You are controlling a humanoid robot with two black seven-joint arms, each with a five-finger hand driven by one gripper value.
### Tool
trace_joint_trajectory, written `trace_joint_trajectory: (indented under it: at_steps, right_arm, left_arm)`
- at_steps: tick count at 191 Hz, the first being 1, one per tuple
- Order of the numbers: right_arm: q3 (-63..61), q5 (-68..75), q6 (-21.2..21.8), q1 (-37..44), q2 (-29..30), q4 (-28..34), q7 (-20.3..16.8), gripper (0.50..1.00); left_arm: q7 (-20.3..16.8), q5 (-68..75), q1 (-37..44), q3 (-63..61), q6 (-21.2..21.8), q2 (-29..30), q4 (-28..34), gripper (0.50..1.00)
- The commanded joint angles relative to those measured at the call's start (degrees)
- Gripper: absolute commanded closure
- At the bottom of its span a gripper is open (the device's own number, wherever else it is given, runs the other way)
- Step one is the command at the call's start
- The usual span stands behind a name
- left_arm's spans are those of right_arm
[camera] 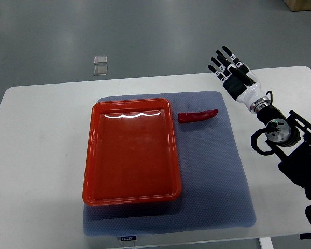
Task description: Place red pepper on red tray
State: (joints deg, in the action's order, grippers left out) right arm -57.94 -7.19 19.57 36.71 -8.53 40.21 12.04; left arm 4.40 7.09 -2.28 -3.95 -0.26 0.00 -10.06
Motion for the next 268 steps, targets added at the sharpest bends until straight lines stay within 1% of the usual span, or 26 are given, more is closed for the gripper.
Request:
trace_joint_trajectory:
  at_steps: [1, 59, 77, 92, 103, 120, 128, 138, 147, 164, 183, 213, 234, 268]
  right_arm:
    - [0.0, 0.1, 0.0, -0.1, 0.1, 0.0, 0.0, 0.581]
    - [0.1, -0.1, 0.1, 0.4, 0.0, 0.0, 0.0, 0.579]
    - [1.3, -3.4, 2.1, 0.7, -0.5, 0.7, 0.0, 0.579]
    - [2.7, -10.6, 4.7, 1.9, -2.9, 2.1, -0.1, 0.579]
    - [5.7, -19.1, 6.4, 4.0, -4.6, 3.1, -0.2, 0.579]
    - [12.6, -32.9, 6.6, 8.6, -6.9, 4.6, -1.1, 0.579]
    - [18.5, -41.7, 6.6, 12.5, -8.5, 5.6, -2.6, 0.579]
    - [24.4, -47.5, 6.6, 15.7, -9.8, 6.1, -4.0, 0.579]
    - [32.2, -52.6, 6.3, 20.2, -10.7, 6.4, -5.2, 0.579]
    - [43.7, -54.5, 5.5, 26.7, -10.9, 6.4, -5.6, 0.579]
    - [51.7, -54.7, 3.2, 31.4, -10.4, 6.4, -6.5, 0.579]
    - [55.8, -54.9, 0.7, 32.6, -9.5, 6.0, -8.6, 0.581]
    - [57.3, -54.9, -2.8, 32.4, -9.0, 5.5, -9.8, 0.581]
    - [59.4, -54.8, -4.7, 31.9, -8.3, 4.7, -10.6, 0.583]
  left_arm:
    - [0.0, 0.0, 0.0, 0.0, 0.0, 0.0, 0.0, 0.5]
    - [-0.1, 0.0, 0.1, -0.1, 0.0, 0.0, -0.2, 0.5]
    - [-0.1, 0.0, 0.1, -0.1, 0.0, 0.0, -0.2, 0.5]
    - [-0.1, 0.0, 0.1, -0.1, 0.0, 0.0, -0.2, 0.5]
    - [0.0, 0.0, 0.1, -0.1, 0.0, 0.0, -0.3, 0.5]
    - [0.0, 0.0, 0.1, -0.2, -0.1, 0.0, -0.3, 0.5]
    - [-0.1, 0.0, 0.1, -0.3, -0.1, 0.0, -0.3, 0.5]
    - [-0.1, 0.0, 0.1, -0.4, -0.1, 0.0, -0.4, 0.5]
    - [0.0, 0.0, 0.1, -0.4, -0.2, 0.0, -0.5, 0.5]
    - [0.0, 0.0, 0.1, -0.4, -0.2, 0.0, -1.1, 0.5]
    - [0.0, 0.0, 0.1, -0.4, -0.2, 0.0, -1.5, 0.5]
    - [0.0, 0.0, 0.1, -0.3, -0.2, 0.0, -1.5, 0.5]
    - [0.0, 0.0, 0.1, -0.4, -0.2, 0.0, -1.5, 0.5]
    - [0.0, 0.0, 0.1, -0.4, -0.2, 0.0, -1.5, 0.5]
